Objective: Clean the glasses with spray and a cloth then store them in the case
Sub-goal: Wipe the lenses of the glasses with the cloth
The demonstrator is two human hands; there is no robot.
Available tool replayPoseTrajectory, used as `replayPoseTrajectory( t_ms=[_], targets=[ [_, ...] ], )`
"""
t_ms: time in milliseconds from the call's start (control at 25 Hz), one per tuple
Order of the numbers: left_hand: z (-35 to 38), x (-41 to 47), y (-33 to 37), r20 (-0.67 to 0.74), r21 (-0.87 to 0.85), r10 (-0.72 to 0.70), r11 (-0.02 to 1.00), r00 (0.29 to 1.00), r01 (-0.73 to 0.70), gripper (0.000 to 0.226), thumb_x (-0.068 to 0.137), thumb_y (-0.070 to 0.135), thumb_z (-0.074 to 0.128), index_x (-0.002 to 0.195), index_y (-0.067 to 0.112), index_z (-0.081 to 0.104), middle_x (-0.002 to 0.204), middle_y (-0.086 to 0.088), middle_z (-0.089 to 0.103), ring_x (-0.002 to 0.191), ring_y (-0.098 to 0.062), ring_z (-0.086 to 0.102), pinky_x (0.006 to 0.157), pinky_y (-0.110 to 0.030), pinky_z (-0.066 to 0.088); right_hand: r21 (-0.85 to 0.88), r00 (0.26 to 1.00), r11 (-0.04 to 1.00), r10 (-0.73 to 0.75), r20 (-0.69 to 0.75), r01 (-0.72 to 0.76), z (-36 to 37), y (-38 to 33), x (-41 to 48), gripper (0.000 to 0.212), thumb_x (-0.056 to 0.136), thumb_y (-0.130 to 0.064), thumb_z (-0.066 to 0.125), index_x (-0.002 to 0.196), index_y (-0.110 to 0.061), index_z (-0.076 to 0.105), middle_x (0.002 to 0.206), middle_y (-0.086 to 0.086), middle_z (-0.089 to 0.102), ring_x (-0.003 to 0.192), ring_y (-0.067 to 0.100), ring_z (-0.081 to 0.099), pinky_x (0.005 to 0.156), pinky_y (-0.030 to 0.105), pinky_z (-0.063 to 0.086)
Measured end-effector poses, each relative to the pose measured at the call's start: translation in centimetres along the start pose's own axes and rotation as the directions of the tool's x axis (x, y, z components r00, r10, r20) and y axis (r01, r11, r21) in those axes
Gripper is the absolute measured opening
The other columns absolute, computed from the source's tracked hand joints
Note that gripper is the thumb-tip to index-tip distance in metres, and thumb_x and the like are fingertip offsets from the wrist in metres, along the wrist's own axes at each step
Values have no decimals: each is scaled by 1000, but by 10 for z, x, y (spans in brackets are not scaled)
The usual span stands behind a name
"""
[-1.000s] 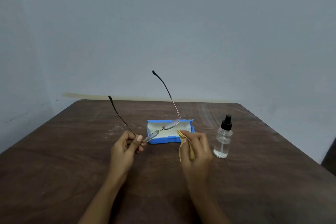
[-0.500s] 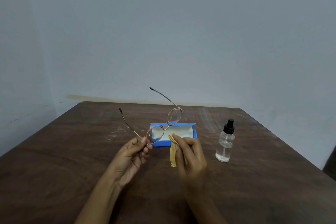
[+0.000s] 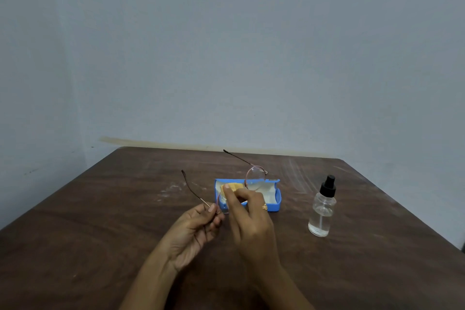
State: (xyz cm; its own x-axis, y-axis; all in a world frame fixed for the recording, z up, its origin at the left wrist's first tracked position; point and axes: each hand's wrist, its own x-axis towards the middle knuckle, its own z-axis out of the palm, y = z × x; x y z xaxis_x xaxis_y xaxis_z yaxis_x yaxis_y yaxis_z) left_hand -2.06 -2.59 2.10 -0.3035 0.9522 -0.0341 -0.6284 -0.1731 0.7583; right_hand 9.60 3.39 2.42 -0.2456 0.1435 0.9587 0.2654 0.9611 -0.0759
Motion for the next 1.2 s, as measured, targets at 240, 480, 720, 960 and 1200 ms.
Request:
replayPoseTrajectory(
  t_ms=[240, 480, 720, 960, 1200],
  targets=[
    [-2, 0, 0, 21, -29, 14, 999, 1000, -13, 21, 56, 9, 68, 75, 0, 64, 59, -6, 64, 45, -5, 58, 44, -13, 51, 52, 989, 995, -91, 114, 85, 3, -2, -8, 30, 88, -6, 51, 116, -4, 61, 107, 3, 51, 88, 17, 51, 64, 30, 53],
    [-4, 5, 0, 25, -96, -57, 994, 998, 60, 13, 63, -2, 55, 71, 0, 66, 58, -8, 62, 42, -5, 57, 42, -11, 48, -17, 973, 987, -154, 172, 159, -6, 10, -11, 29, 84, -4, 51, 109, -2, 66, 95, 13, 69, 80, 22, 61, 59, 30, 53],
    [-8, 6, 1, -2, -81, -61, 995, 998, 61, 30, 76, -6, 46, 59, 2, 68, 55, -9, 63, 41, -6, 56, 39, -13, 48, 0, 992, 1000, -31, 124, 31, -3, 6, 0, 34, 83, -4, 47, 113, -2, 63, 97, 13, 68, 94, 17, 54, 70, 30, 55],
    [-6, 3, 2, 43, -107, -27, 994, 999, 31, 19, 56, -6, 70, 68, 2, 59, 54, -7, 61, 42, -4, 55, 42, -10, 47, 52, 953, 981, -192, 235, 185, -5, 5, 0, 32, 85, -4, 49, 114, -1, 62, 100, 12, 68, 84, 20, 56, 58, 32, 53],
    [-4, 3, 3, 37, -147, -49, 988, 998, 54, 37, 36, -6, 84, 65, 0, 62, 53, -10, 61, 39, -6, 54, 38, -13, 47, 15, 944, 975, -218, 248, 221, -13, 20, -9, 30, 85, -2, 49, 112, 0, 63, 98, 13, 69, 82, 22, 61, 60, 31, 53]
  ],
)
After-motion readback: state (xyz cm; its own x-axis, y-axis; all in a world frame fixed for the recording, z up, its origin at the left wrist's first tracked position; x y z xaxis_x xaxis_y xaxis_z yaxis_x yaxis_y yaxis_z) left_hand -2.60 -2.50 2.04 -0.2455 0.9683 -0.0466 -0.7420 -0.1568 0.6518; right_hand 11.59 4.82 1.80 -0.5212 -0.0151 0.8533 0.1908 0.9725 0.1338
